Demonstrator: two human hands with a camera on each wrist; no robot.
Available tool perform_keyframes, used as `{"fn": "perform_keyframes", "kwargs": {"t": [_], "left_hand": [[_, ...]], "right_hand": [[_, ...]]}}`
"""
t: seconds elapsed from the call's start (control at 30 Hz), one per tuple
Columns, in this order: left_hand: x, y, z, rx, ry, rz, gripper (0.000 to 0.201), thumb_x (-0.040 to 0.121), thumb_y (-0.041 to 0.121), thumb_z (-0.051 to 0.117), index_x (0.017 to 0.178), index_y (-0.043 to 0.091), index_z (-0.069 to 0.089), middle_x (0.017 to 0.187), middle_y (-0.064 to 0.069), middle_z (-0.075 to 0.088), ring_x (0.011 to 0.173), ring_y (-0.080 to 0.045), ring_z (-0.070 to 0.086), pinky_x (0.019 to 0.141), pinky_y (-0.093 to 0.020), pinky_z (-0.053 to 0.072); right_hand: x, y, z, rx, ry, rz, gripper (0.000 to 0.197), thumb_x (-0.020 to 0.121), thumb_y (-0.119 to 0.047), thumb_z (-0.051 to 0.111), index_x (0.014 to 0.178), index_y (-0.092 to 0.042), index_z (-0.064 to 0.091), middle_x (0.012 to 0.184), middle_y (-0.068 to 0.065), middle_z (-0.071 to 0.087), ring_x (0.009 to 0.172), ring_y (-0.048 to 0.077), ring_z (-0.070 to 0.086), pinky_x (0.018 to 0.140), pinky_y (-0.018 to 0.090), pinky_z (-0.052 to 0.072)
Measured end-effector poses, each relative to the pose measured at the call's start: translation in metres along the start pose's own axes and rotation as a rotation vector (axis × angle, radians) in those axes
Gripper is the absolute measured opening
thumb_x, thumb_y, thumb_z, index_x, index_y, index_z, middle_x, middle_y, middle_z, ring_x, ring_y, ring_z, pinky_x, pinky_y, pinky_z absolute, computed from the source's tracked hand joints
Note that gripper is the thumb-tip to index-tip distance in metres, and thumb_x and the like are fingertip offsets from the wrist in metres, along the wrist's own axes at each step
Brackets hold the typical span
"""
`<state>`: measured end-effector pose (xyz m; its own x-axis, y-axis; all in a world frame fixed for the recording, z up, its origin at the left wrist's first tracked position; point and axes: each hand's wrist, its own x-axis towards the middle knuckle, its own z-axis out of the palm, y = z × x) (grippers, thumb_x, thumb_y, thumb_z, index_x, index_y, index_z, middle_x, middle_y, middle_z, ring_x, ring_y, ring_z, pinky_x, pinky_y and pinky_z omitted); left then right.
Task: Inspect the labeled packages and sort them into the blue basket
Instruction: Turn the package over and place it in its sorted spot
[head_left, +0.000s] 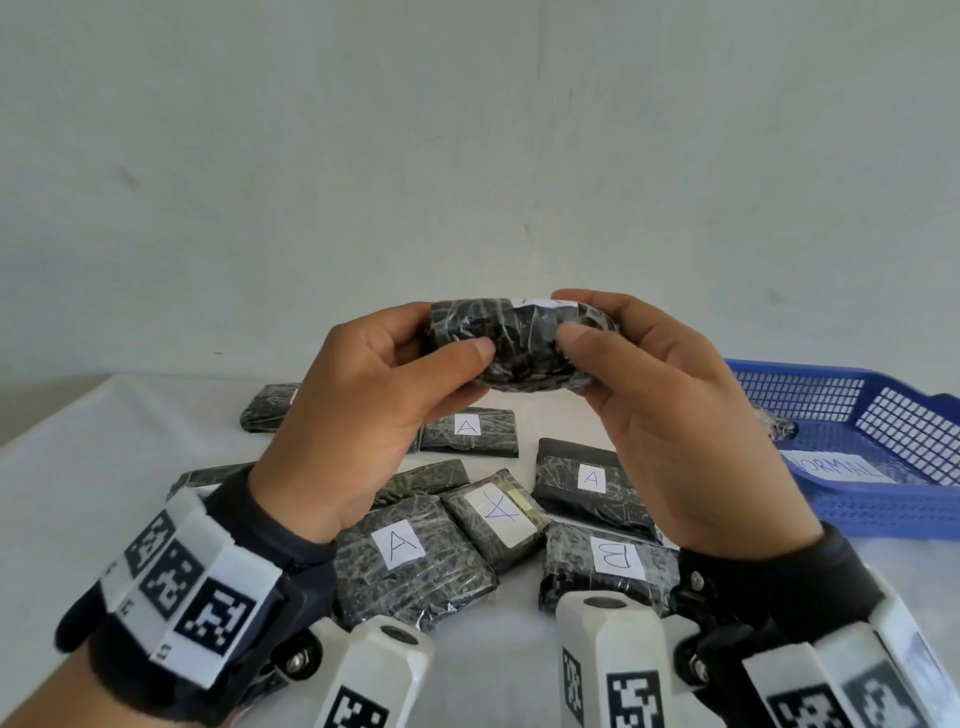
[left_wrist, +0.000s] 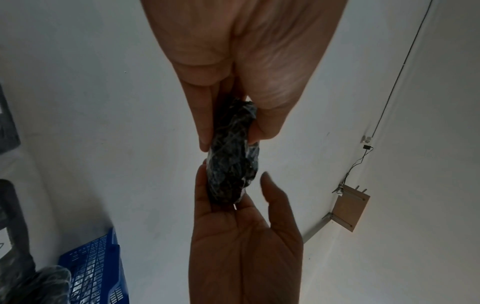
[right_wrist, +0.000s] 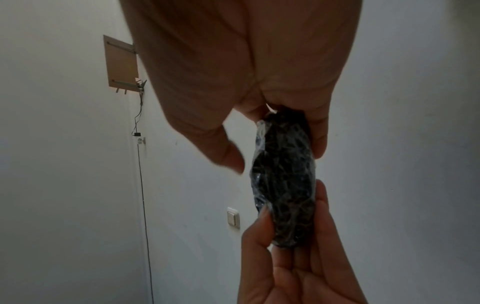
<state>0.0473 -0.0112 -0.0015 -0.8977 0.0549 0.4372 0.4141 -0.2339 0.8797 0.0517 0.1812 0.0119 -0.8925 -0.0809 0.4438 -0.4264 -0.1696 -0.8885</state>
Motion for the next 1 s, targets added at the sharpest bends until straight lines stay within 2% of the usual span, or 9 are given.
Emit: {"fn": "perform_keyframes", "kwargs": {"t": [0.17,0.3,0.4,0.47,0.53,0.63,0.8,0.9,1.0], "left_hand": [[-0.002,0.002,0.001,0.055,-0.025,-0.009,0.029,0.077,0.024,0.079,0.103,0.011,0.077,0.098,-0.006,0.081,0.095,-0.017,0.078,0.084,-0.029,0.063],[-0.003,0.0,0.004,0.08,0.019,-0.008,0.027,0.076,0.023,0.075,0.101,0.011,0.077,0.094,-0.005,0.081,0.092,-0.018,0.078,0.081,-0.027,0.063],[-0.003,-0.002,0.003,0.168,0.01,0.006,0.013,0.087,0.018,0.081,0.099,0.017,0.08,0.097,-0.007,0.081,0.097,-0.026,0.078,0.09,-0.039,0.063],[-0.004,-0.001,0.004,0.206,-0.011,0.02,0.022,0.081,0.032,0.084,0.1,0.022,0.081,0.099,-0.009,0.08,0.099,-0.033,0.076,0.093,-0.045,0.063],[-0.006,-0.001,0.006,0.183,0.015,0.033,0.028,0.075,0.034,0.086,0.099,0.02,0.081,0.098,-0.007,0.081,0.098,-0.031,0.077,0.087,-0.039,0.065],[-0.006,0.001,0.008,0.143,0.027,0.054,0.03,0.077,0.029,0.073,0.103,0.014,0.079,0.096,-0.005,0.082,0.094,-0.023,0.079,0.079,-0.026,0.063],[-0.003,0.001,0.004,0.081,-0.009,0.016,0.031,0.077,0.03,0.069,0.102,0.013,0.078,0.095,-0.003,0.081,0.093,-0.015,0.078,0.077,-0.025,0.062],[0.0,0.003,0.0,0.031,-0.004,0.002,0.028,0.078,0.027,0.071,0.1,0.012,0.079,0.097,-0.005,0.081,0.093,-0.016,0.078,0.077,-0.027,0.063],[0.002,0.006,-0.005,0.008,-0.049,-0.042,0.007,0.079,0.017,0.084,0.086,0.016,0.083,0.093,-0.006,0.08,0.09,-0.016,0.076,0.076,-0.028,0.063]], "right_hand": [[-0.002,0.001,0.004,-0.198,0.038,-0.037,0.016,0.096,-0.011,0.074,0.111,-0.012,0.072,0.097,0.008,0.08,0.094,0.025,0.077,0.091,0.039,0.061],[-0.006,-0.002,0.008,-0.242,0.032,0.008,0.019,0.093,-0.021,0.078,0.11,-0.016,0.071,0.099,0.014,0.077,0.097,0.038,0.072,0.092,0.05,0.061],[-0.008,-0.005,0.01,-0.244,0.049,0.005,0.023,0.09,-0.024,0.08,0.109,-0.015,0.07,0.1,0.014,0.077,0.098,0.038,0.073,0.093,0.054,0.06],[-0.007,-0.004,0.012,-0.248,0.076,-0.022,0.018,0.092,-0.017,0.079,0.107,-0.012,0.07,0.097,0.016,0.078,0.095,0.04,0.073,0.089,0.057,0.06],[-0.007,-0.003,0.014,-0.258,0.085,-0.03,0.017,0.092,-0.016,0.077,0.106,-0.012,0.069,0.095,0.015,0.078,0.093,0.04,0.073,0.086,0.057,0.061],[-0.008,-0.003,0.013,-0.248,0.056,-0.013,0.022,0.092,-0.019,0.079,0.11,-0.014,0.068,0.094,0.008,0.079,0.092,0.031,0.076,0.087,0.047,0.063],[-0.005,-0.003,0.006,-0.218,0.046,-0.016,0.021,0.09,-0.016,0.081,0.108,-0.012,0.071,0.097,0.013,0.079,0.095,0.035,0.075,0.09,0.045,0.062],[-0.003,-0.003,0.0,-0.106,-0.01,0.013,0.022,0.09,-0.019,0.067,0.11,-0.013,0.074,0.104,0.021,0.076,0.095,0.031,0.073,0.097,0.048,0.059],[0.0,-0.002,-0.006,-0.02,-0.009,-0.016,0.028,0.086,-0.011,0.055,0.107,-0.011,0.075,0.096,0.008,0.08,0.089,0.018,0.076,0.085,0.031,0.059]]}}
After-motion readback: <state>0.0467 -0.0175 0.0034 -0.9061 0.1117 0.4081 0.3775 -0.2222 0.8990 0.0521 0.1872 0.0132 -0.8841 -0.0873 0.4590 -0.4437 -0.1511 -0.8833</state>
